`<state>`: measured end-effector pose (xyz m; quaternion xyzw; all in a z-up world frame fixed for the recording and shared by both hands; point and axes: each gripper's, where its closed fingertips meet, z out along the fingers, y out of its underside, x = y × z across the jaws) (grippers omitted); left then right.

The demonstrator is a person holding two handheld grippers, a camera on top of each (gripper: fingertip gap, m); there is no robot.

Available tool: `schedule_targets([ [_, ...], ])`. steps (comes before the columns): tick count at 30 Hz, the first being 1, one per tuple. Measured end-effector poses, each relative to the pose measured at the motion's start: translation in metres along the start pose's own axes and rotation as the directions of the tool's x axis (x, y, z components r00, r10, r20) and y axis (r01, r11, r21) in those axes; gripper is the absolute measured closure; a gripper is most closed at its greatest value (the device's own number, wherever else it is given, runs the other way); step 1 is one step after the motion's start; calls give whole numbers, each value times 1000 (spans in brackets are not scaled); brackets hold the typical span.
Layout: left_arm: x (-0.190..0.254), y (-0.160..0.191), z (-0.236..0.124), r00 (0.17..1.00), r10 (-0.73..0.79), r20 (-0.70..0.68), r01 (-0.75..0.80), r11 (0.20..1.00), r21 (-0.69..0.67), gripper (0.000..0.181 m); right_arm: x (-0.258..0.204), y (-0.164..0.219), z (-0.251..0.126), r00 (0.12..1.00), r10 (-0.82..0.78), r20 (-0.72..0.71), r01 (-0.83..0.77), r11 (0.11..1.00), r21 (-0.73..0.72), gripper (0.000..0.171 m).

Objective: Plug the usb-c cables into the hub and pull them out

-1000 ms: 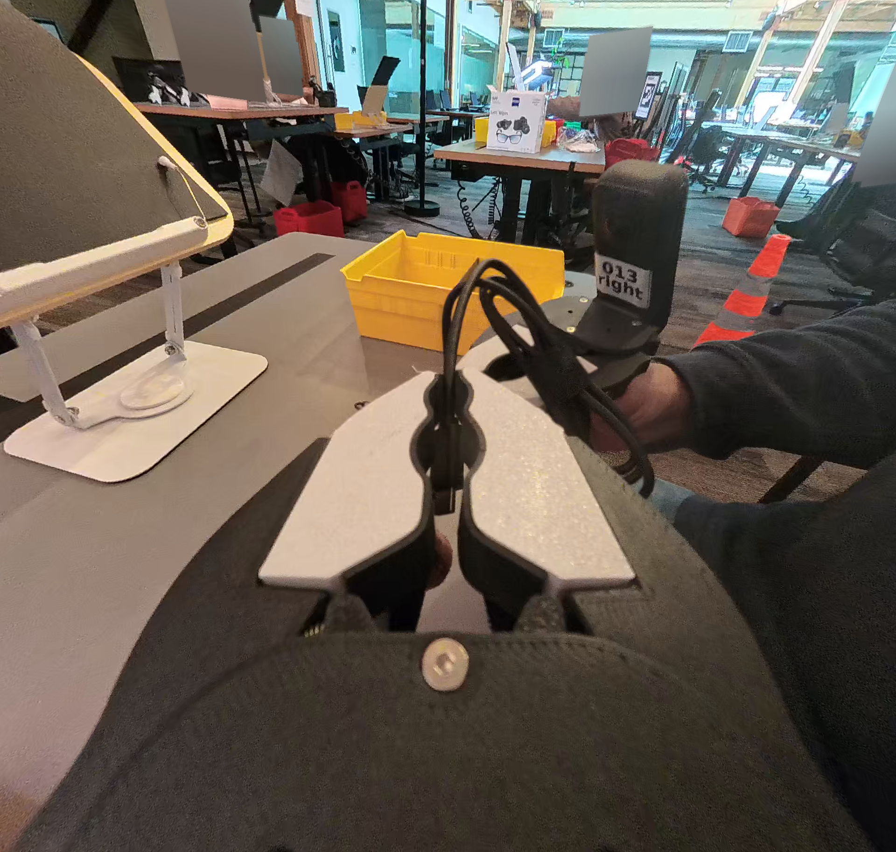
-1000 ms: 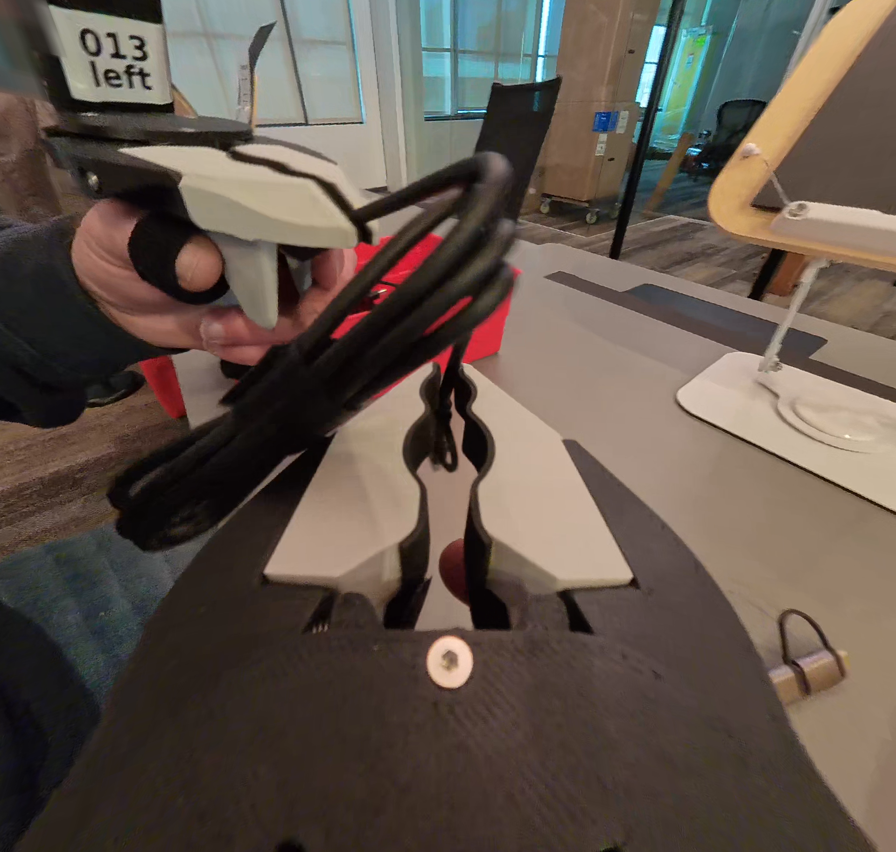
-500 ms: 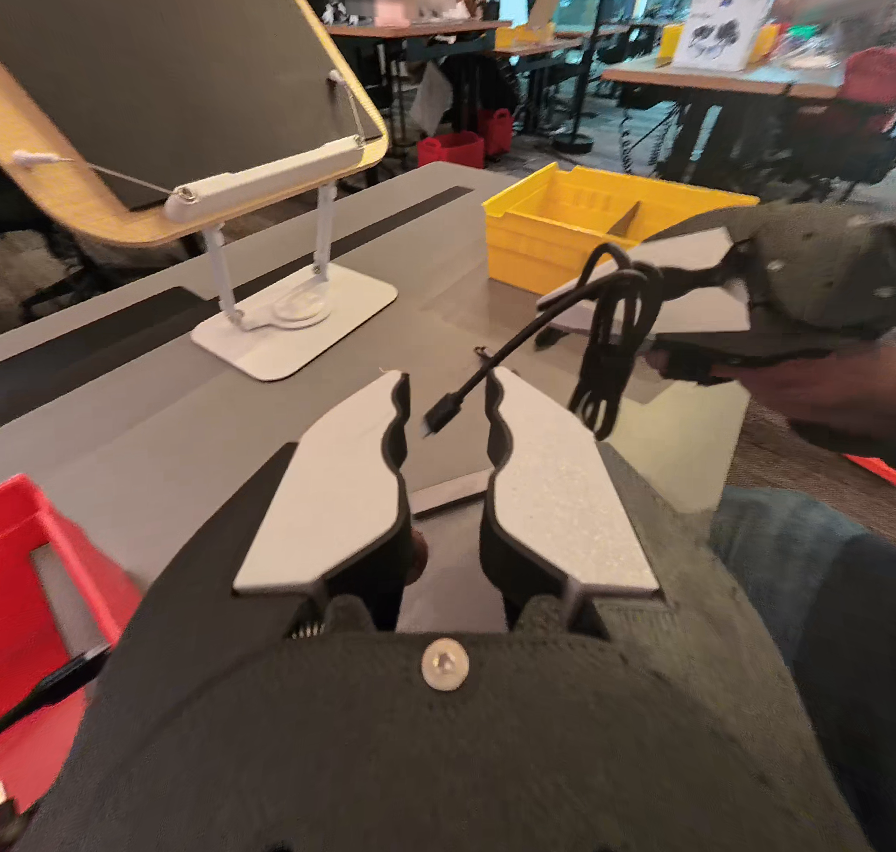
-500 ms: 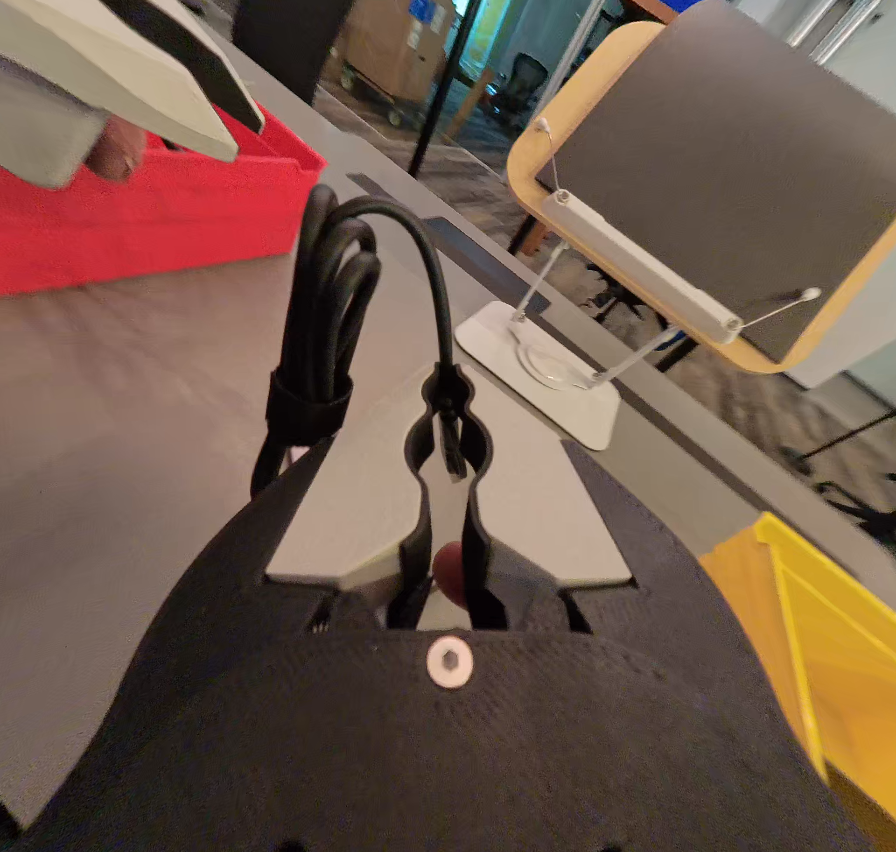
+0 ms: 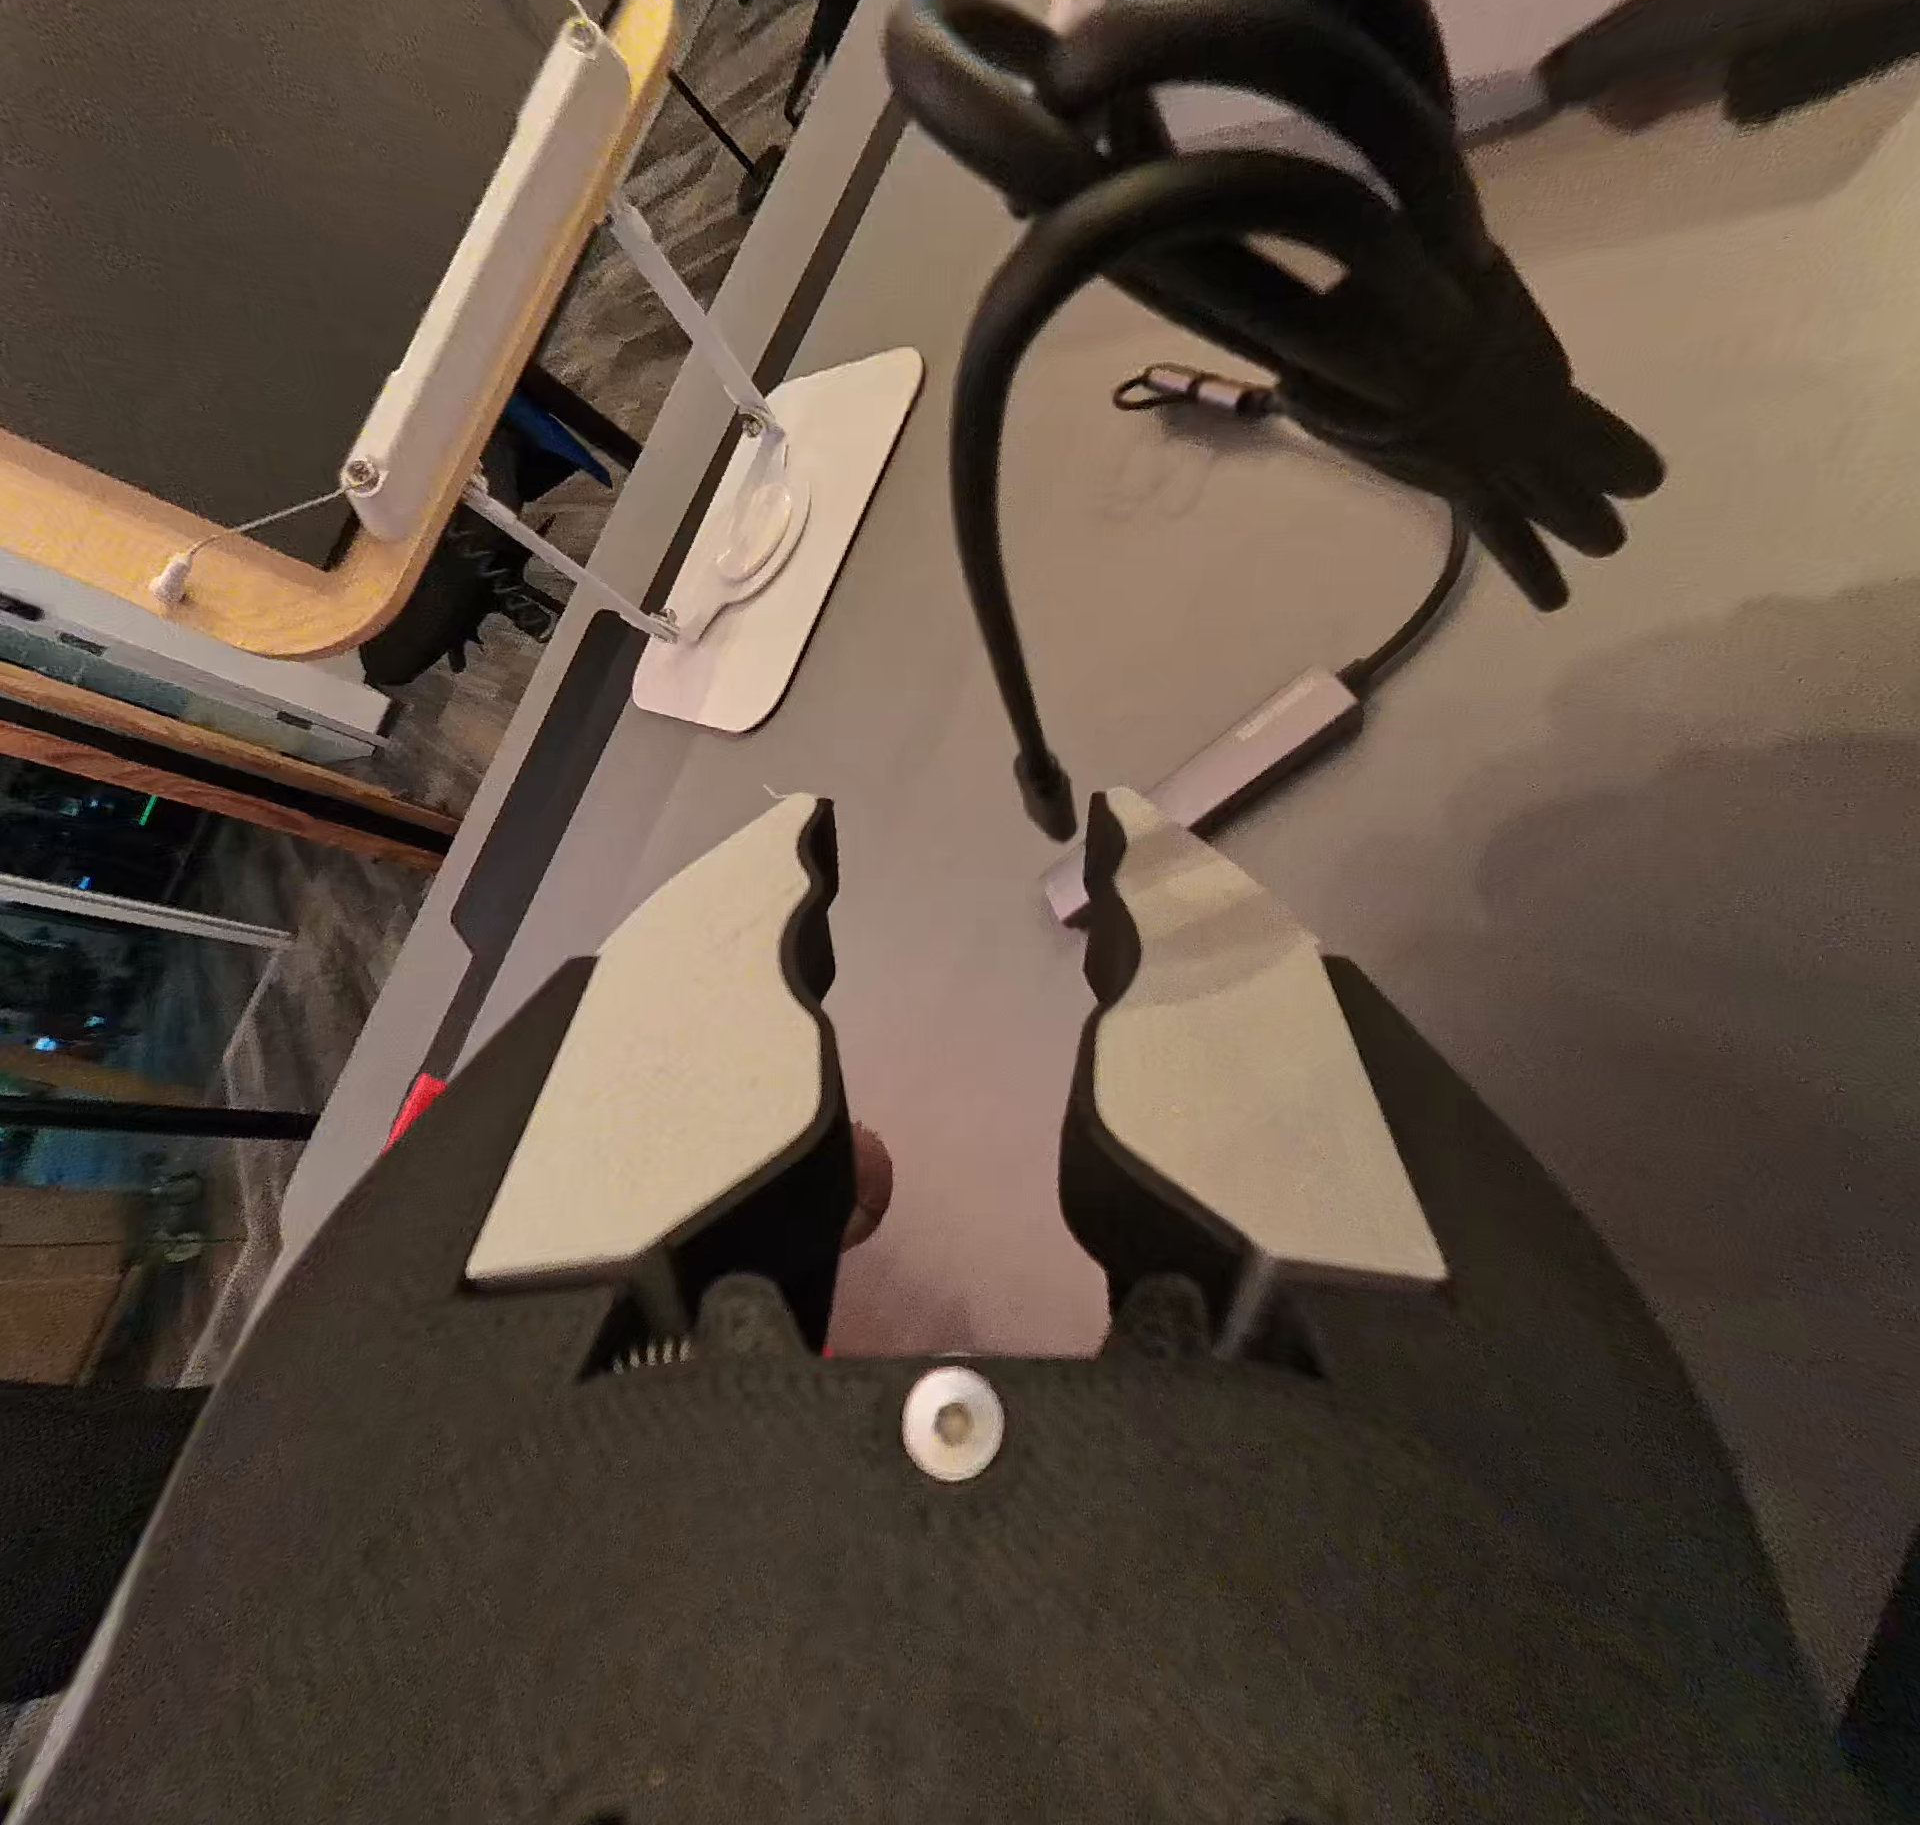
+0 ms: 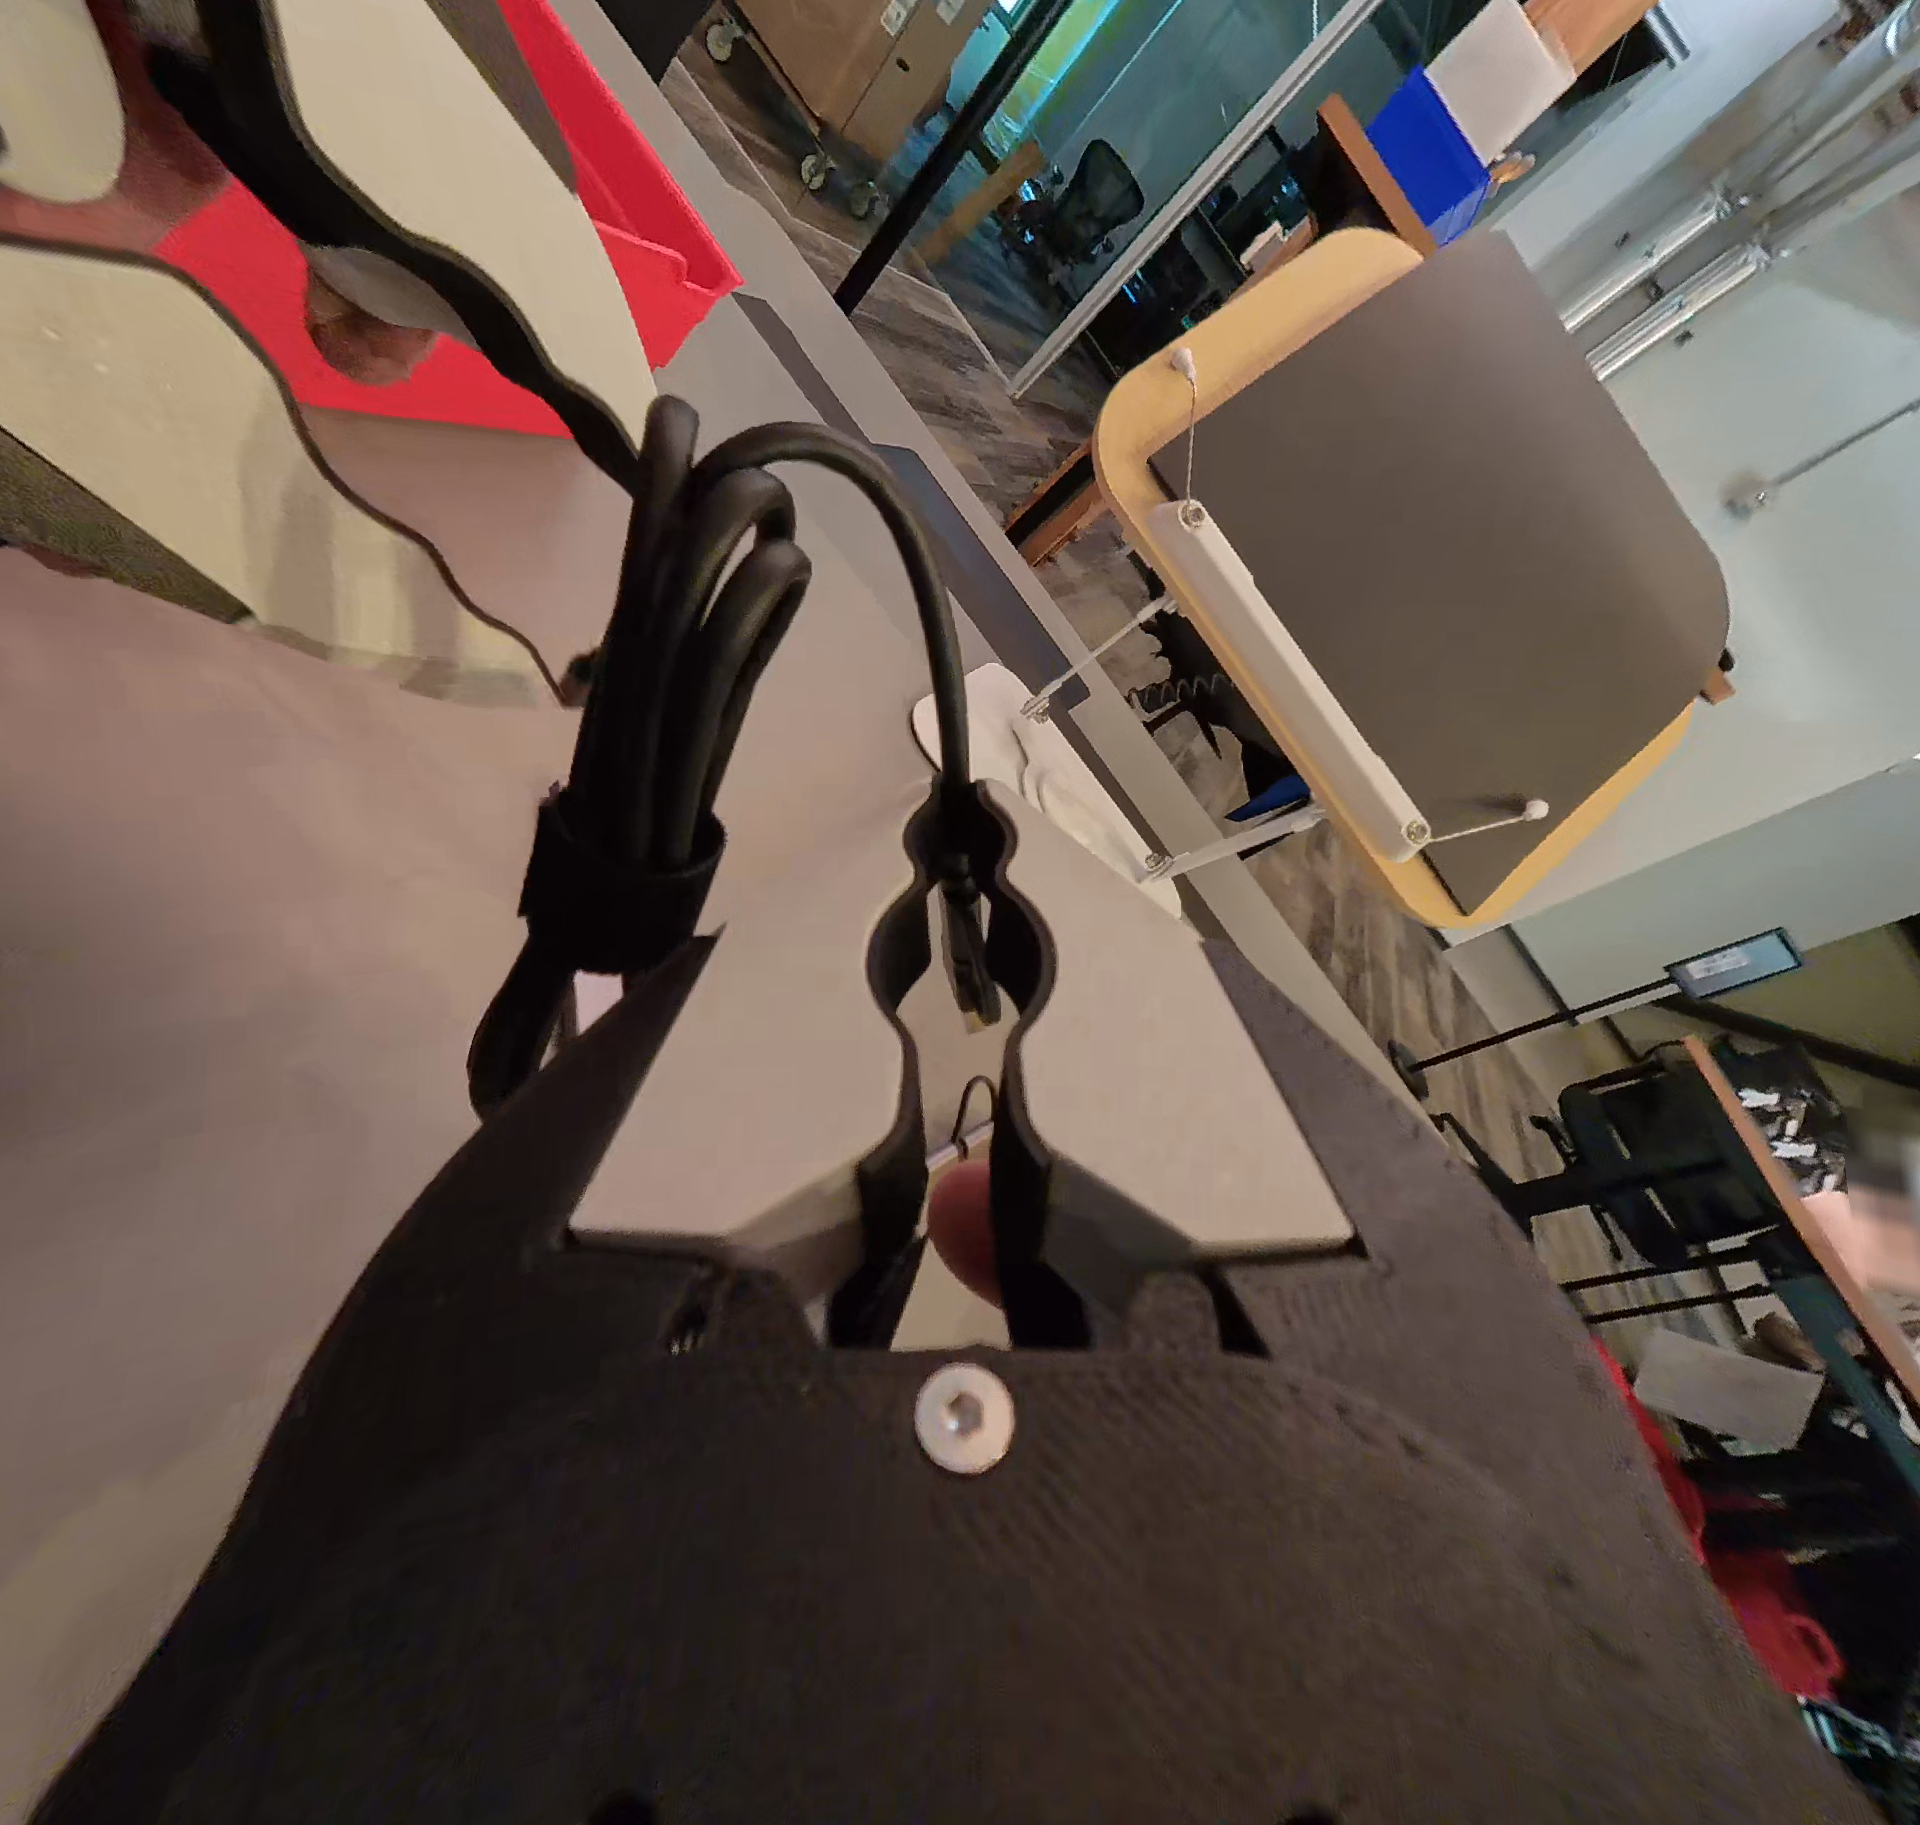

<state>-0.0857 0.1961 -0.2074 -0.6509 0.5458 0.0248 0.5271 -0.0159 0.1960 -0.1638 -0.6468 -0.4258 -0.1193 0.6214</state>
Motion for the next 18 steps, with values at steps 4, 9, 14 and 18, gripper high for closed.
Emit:
schedule_targets([
  [4, 3, 8, 4, 999, 33, 3, -33, 998, -47, 147, -3, -6, -3, 1000, -25, -8, 25, 1000, 6, 171],
  [9, 5, 14, 7, 1000, 17, 15, -15, 996, -84, 167, -6, -11, -6, 999, -37, -11, 37, 999, 18, 171],
  [14, 5, 14, 10, 999, -3, 36, 6, 996, -84, 171, -7, -13, -8, 999, -36, -12, 36, 999, 21, 171],
  [18, 6, 12, 11, 998, -25, 53, 29, 997, -75, 172, -7, -16, -10, 1000, -28, -15, 28, 999, 25, 171],
])
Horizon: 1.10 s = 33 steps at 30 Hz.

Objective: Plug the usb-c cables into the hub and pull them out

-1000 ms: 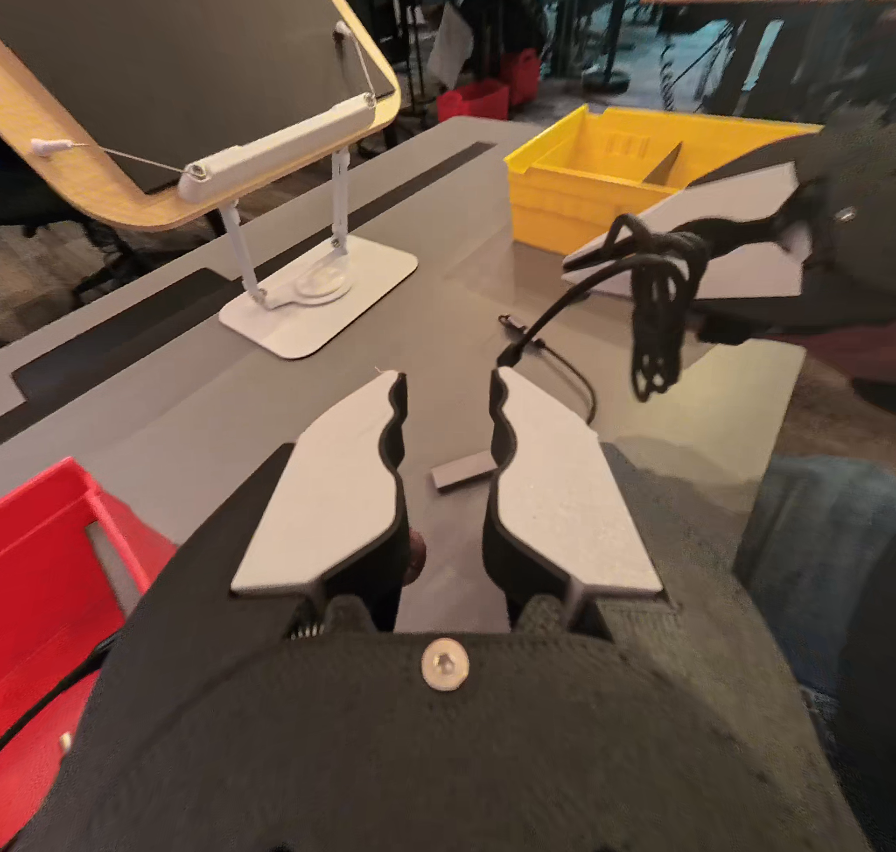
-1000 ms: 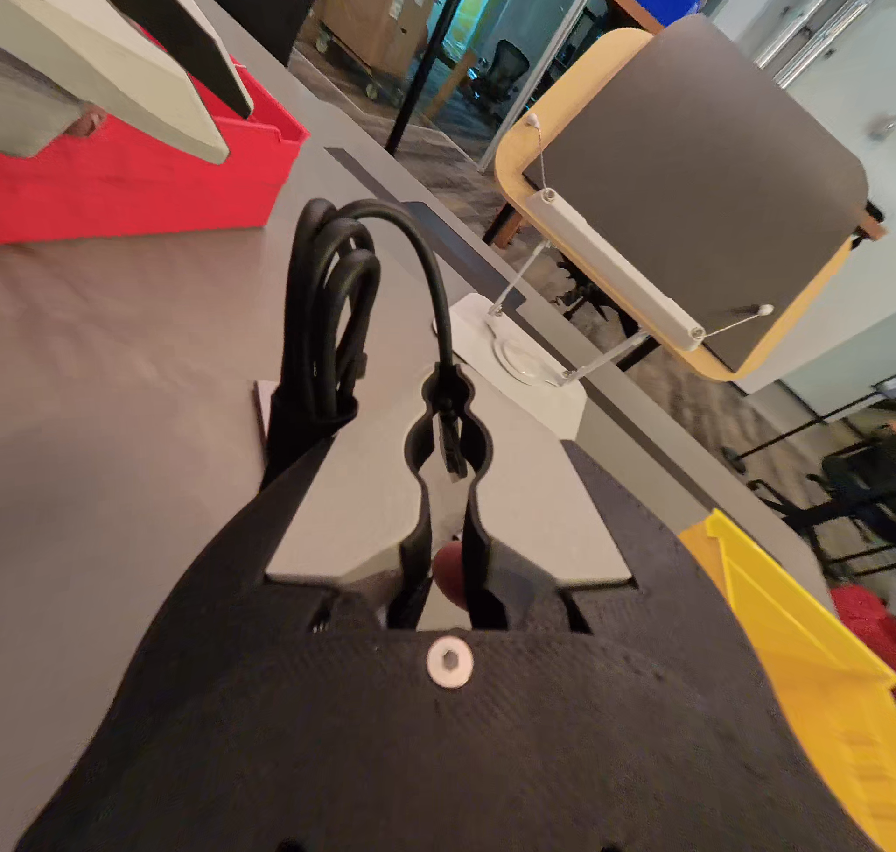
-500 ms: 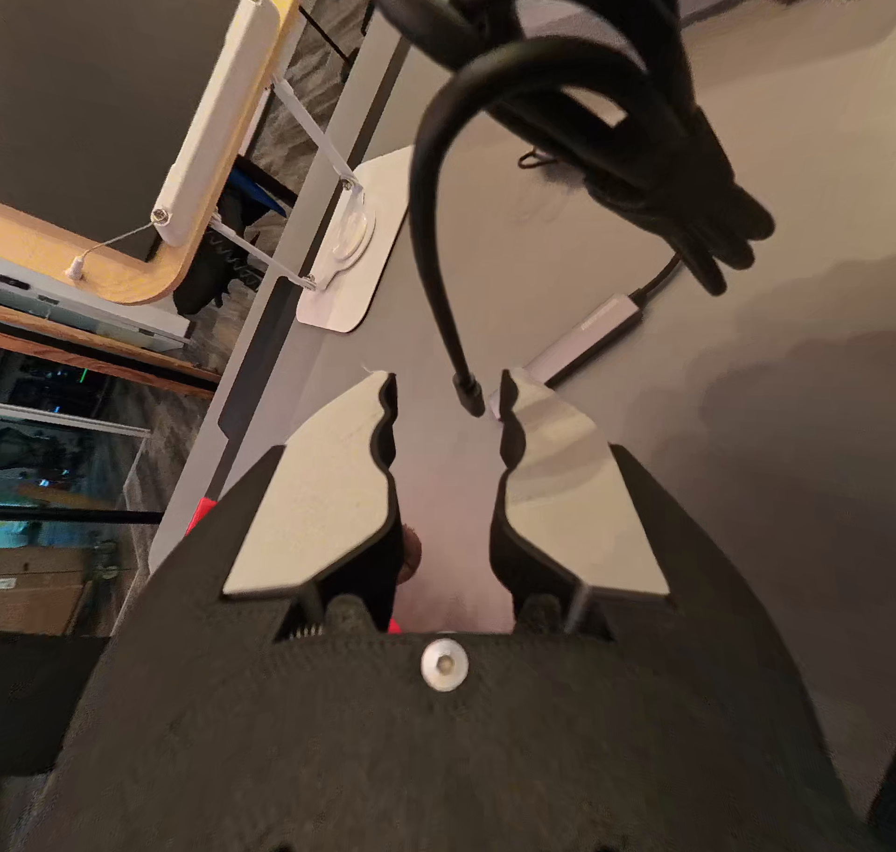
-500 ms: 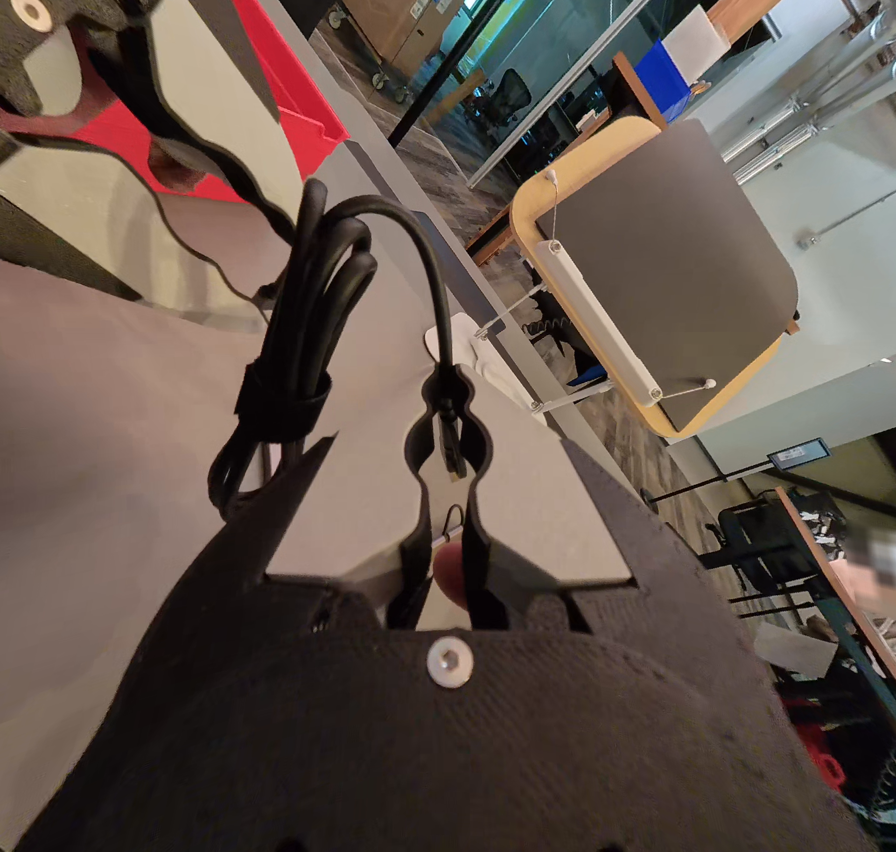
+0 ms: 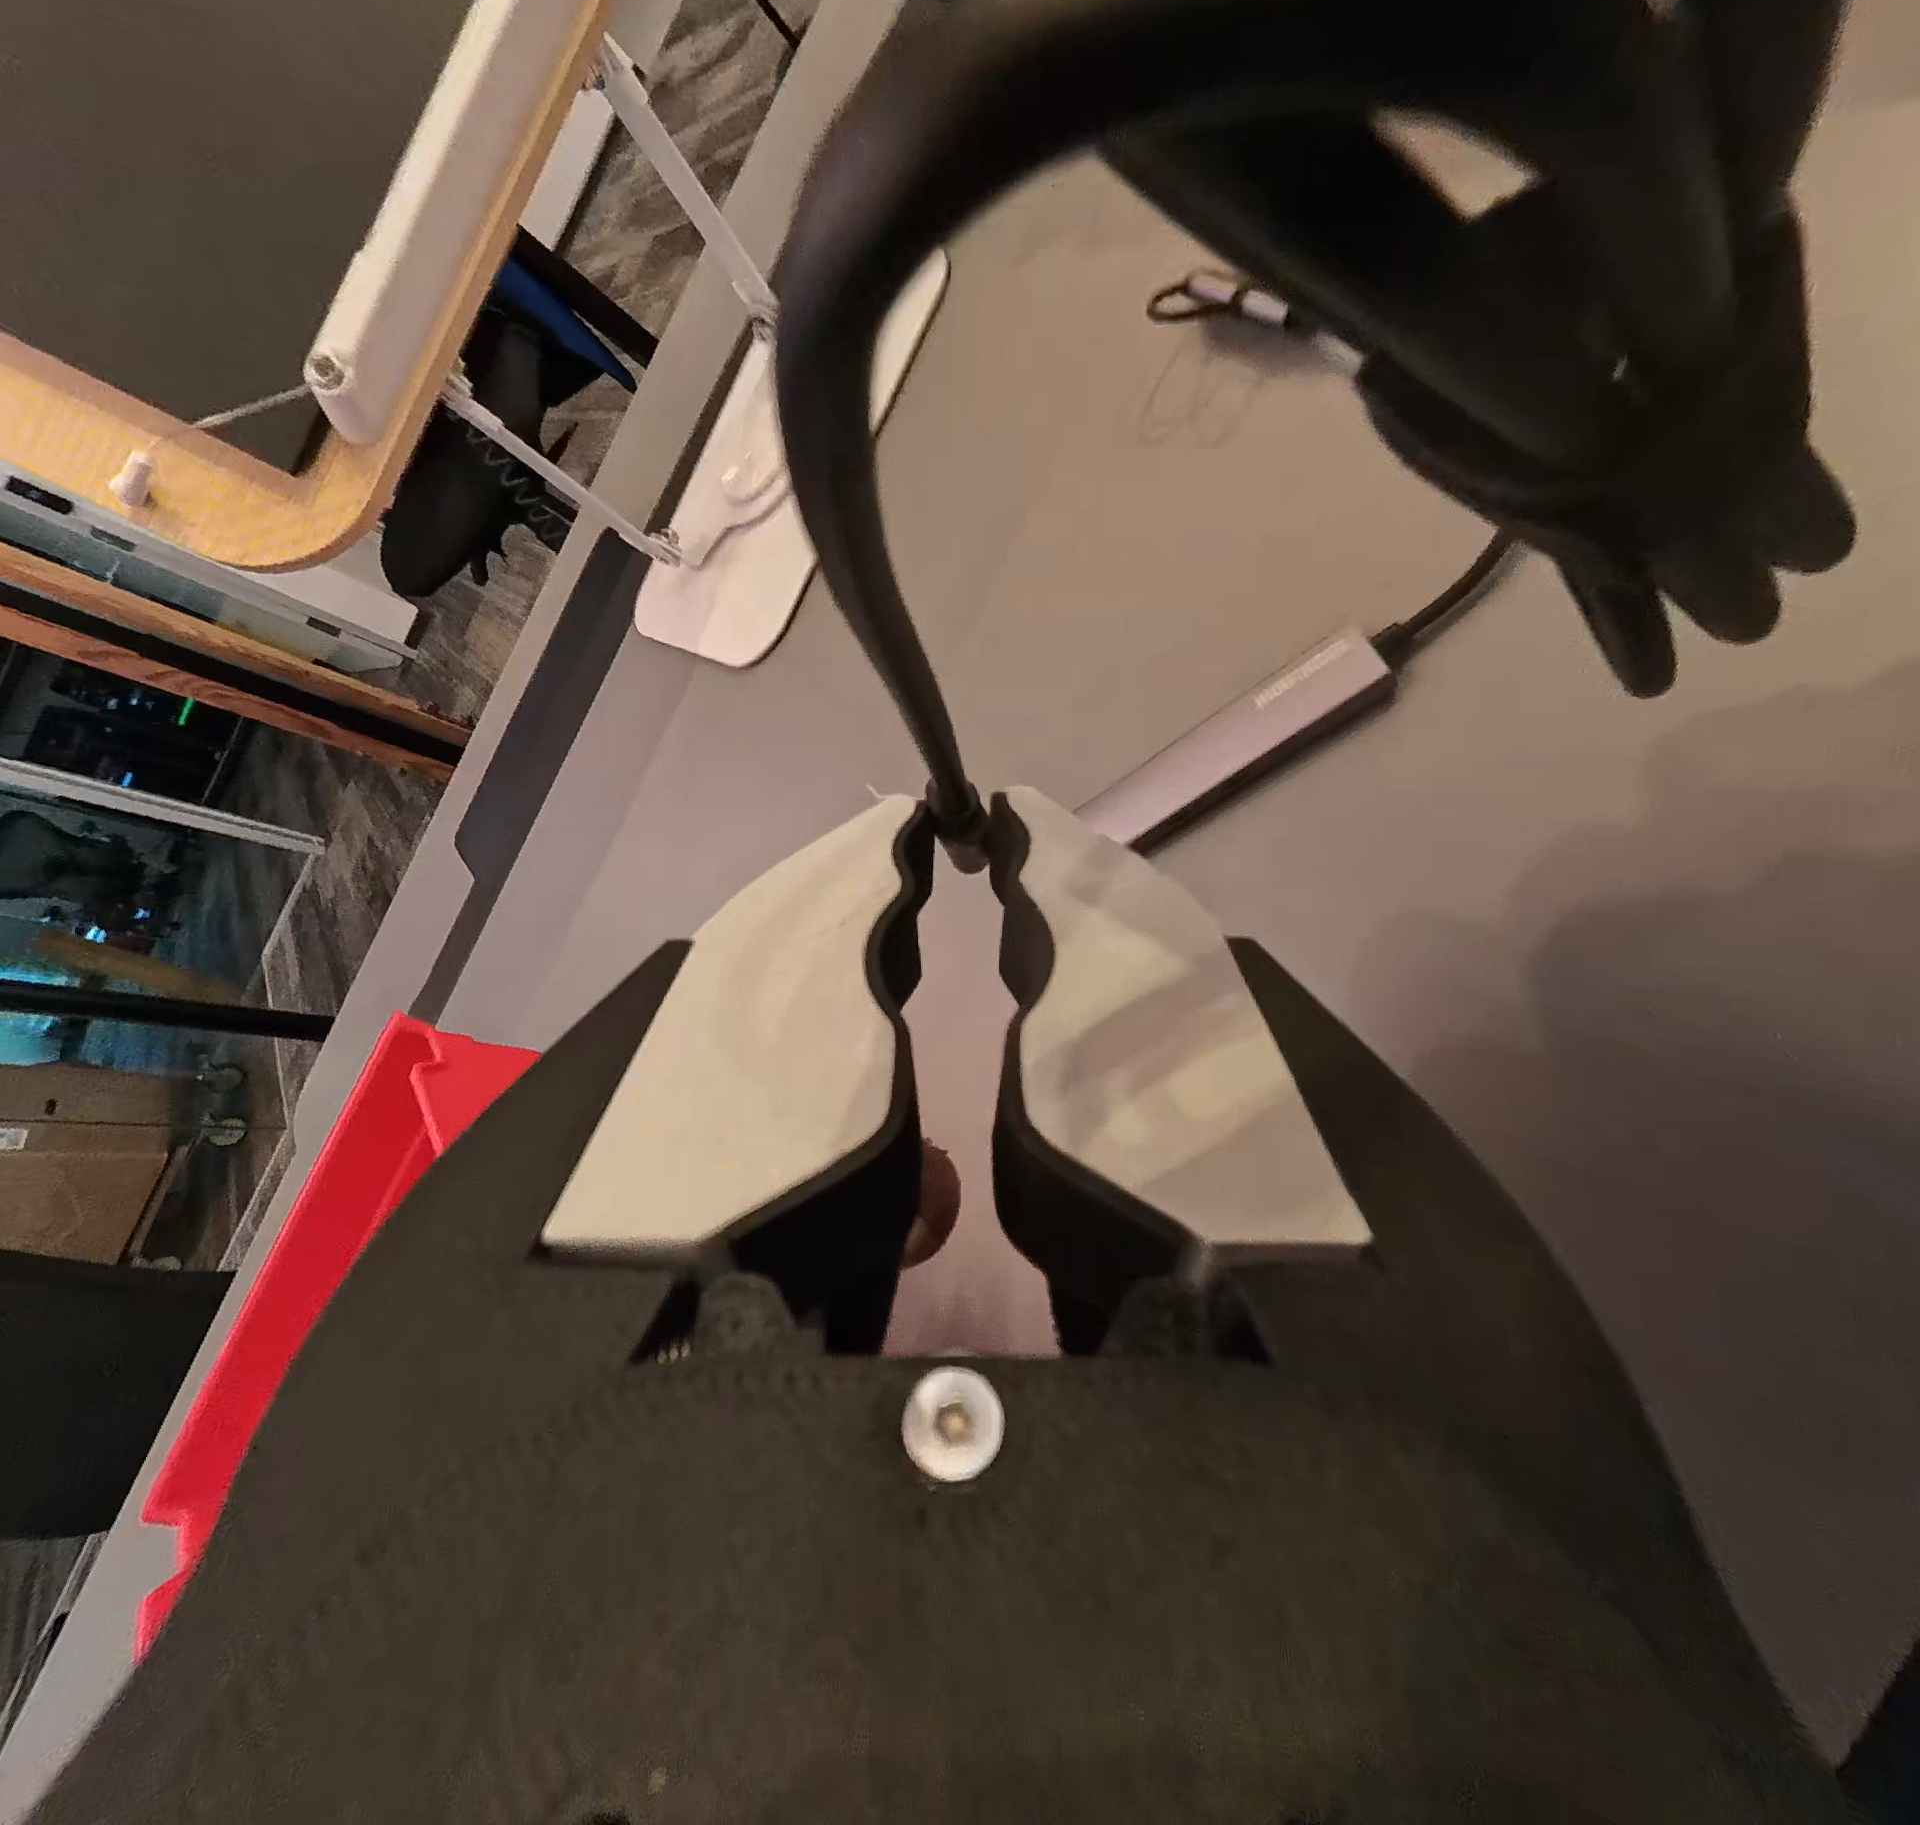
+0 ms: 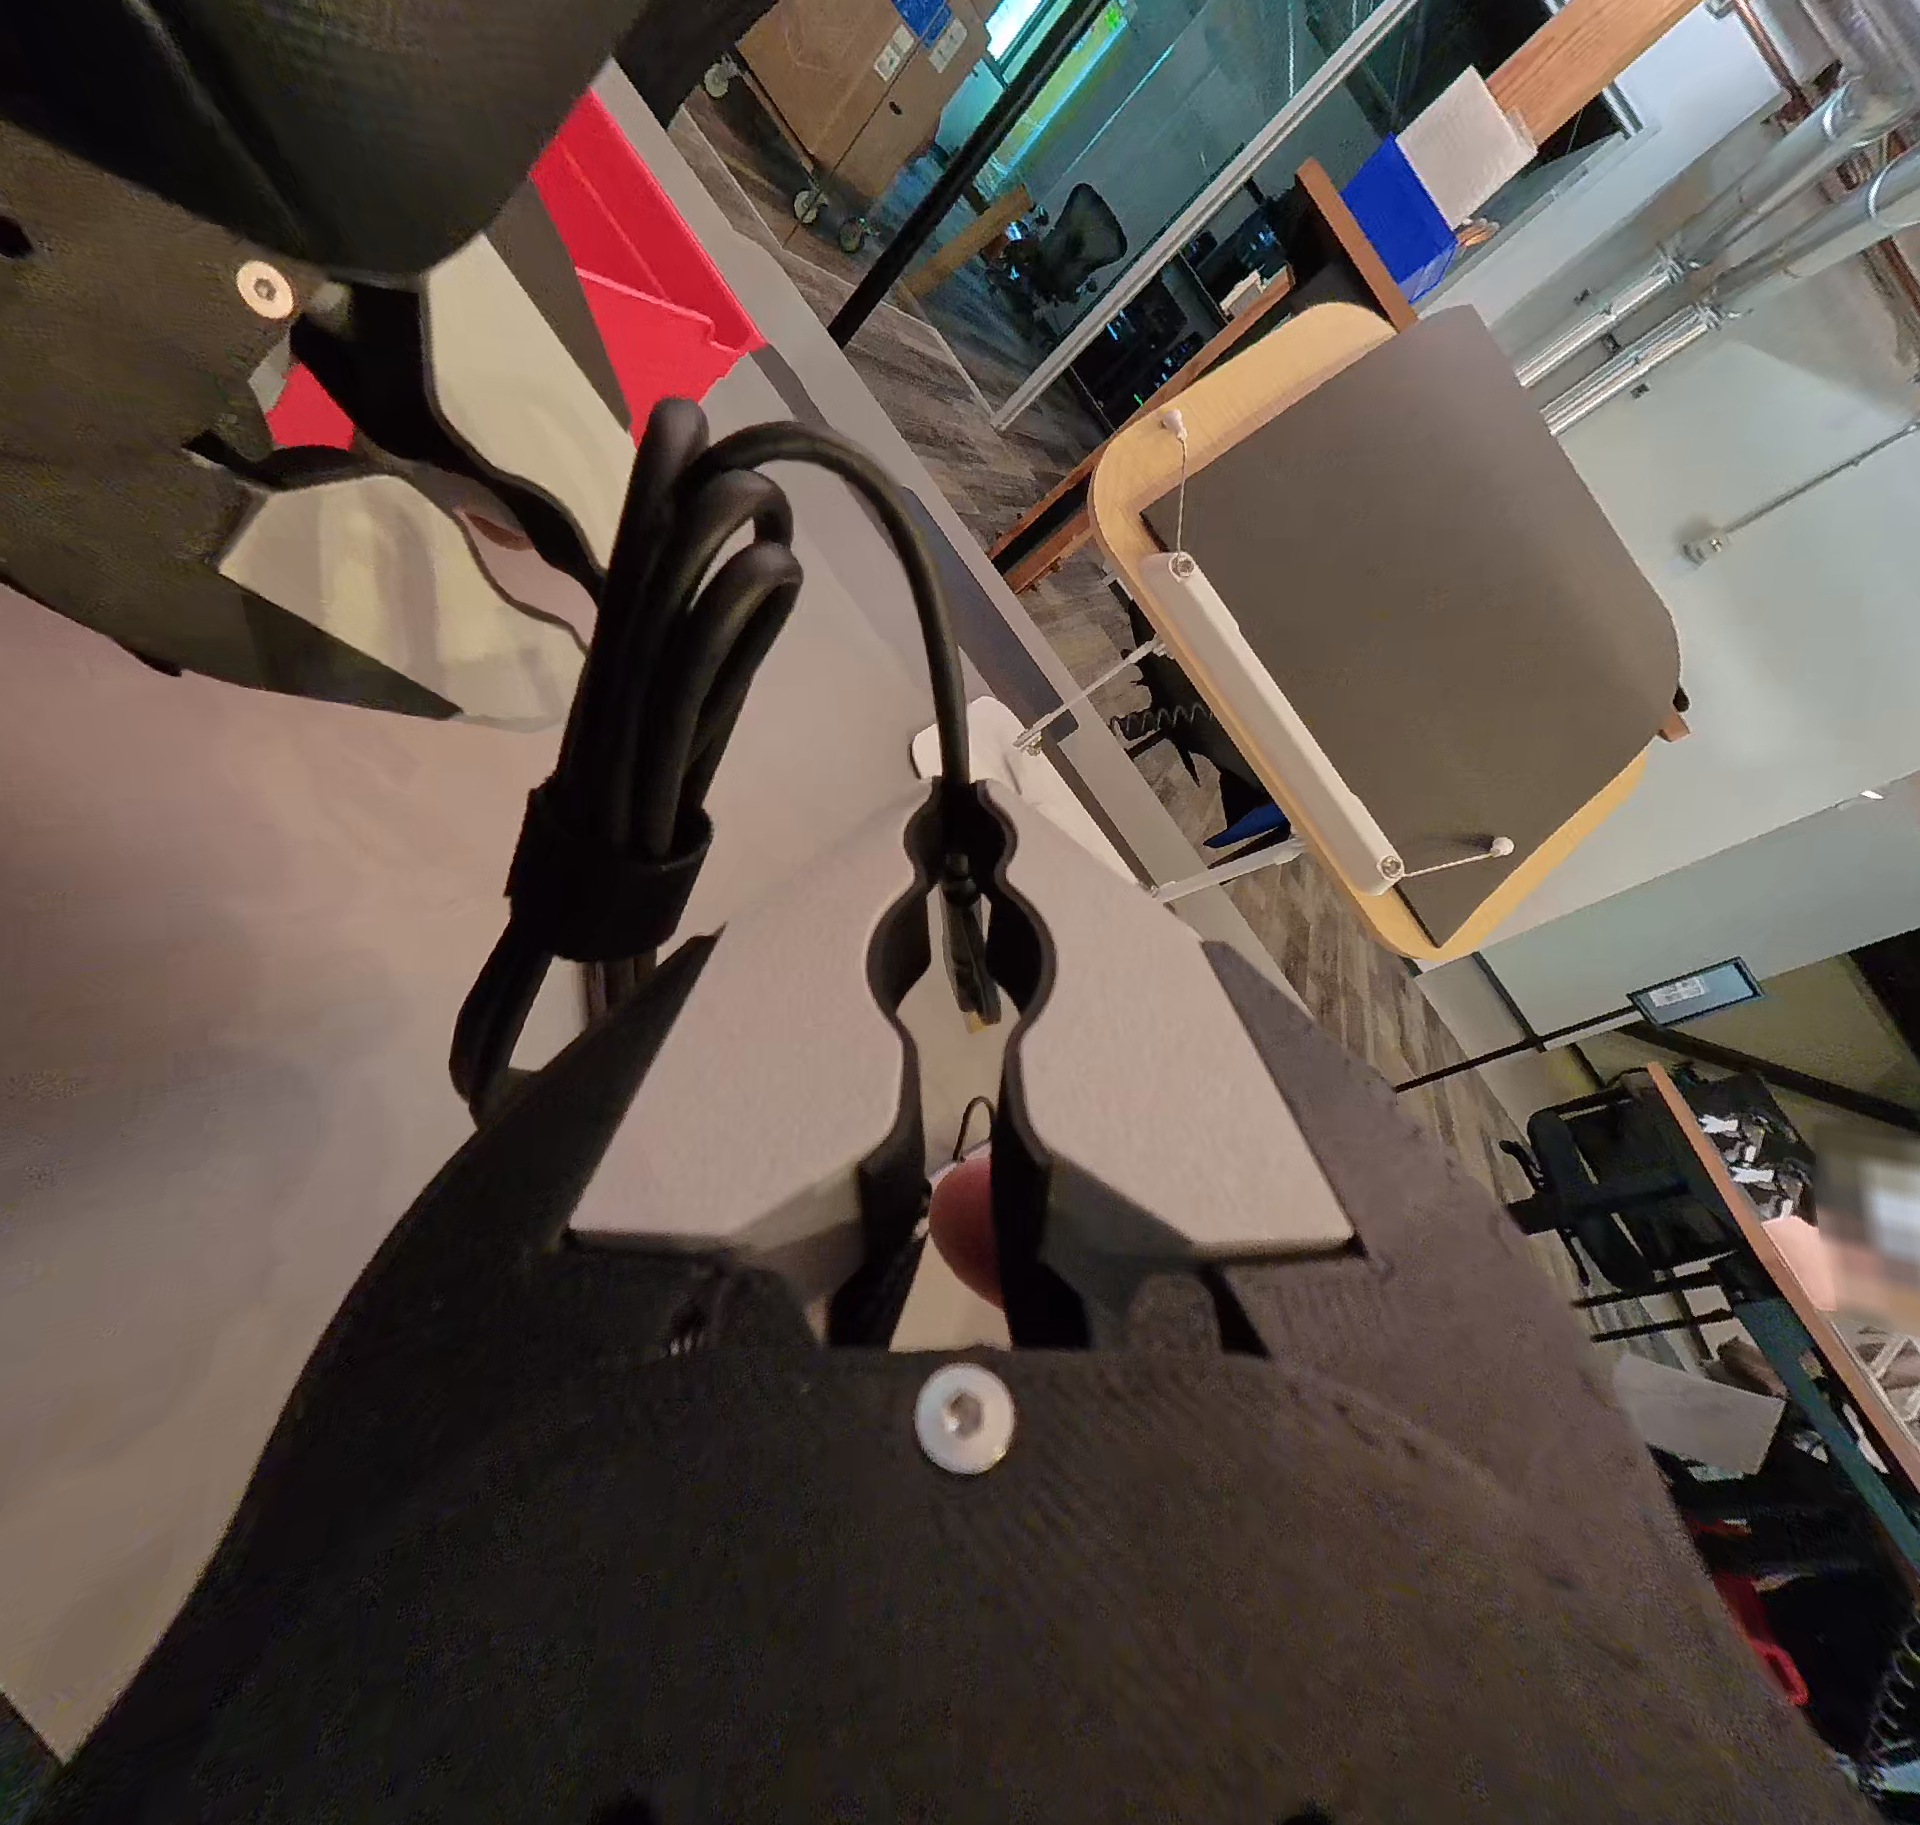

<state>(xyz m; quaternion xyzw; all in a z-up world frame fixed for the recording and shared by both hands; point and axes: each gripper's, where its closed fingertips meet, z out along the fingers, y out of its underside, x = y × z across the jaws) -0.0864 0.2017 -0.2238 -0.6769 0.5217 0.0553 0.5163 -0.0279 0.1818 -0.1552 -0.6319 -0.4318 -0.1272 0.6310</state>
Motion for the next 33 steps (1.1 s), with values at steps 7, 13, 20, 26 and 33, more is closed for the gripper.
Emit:
schedule_targets([
  [7, -17, -11, -7, 998, -43, 56, 37, 995, 93, 173, -16, -7, -3, 994, 56, 91, -60, 997, 45, 171],
  [13, -35, -15, -16, 998, -20, 63, 8, 984, 178, 174, -42, -17, -6, 884, 289, 366, -338, 938, 75, 135],
  [20, -33, -32, -32, 986, 163, 29, -165, 946, 280, 174, -17, -31, -16, 892, 240, 384, -334, 921, 200, 148],
  [26, -24, -51, -40, 955, 295, -35, -266, 903, 336, 174, -19, -49, -20, 949, -152, 275, 59, 945, 320, 150],
  [33, -6, -62, -40, 899, 430, -86, -382, 864, 328, 174, -33, -51, -11, 907, -379, 186, 306, 894, 328, 170],
])
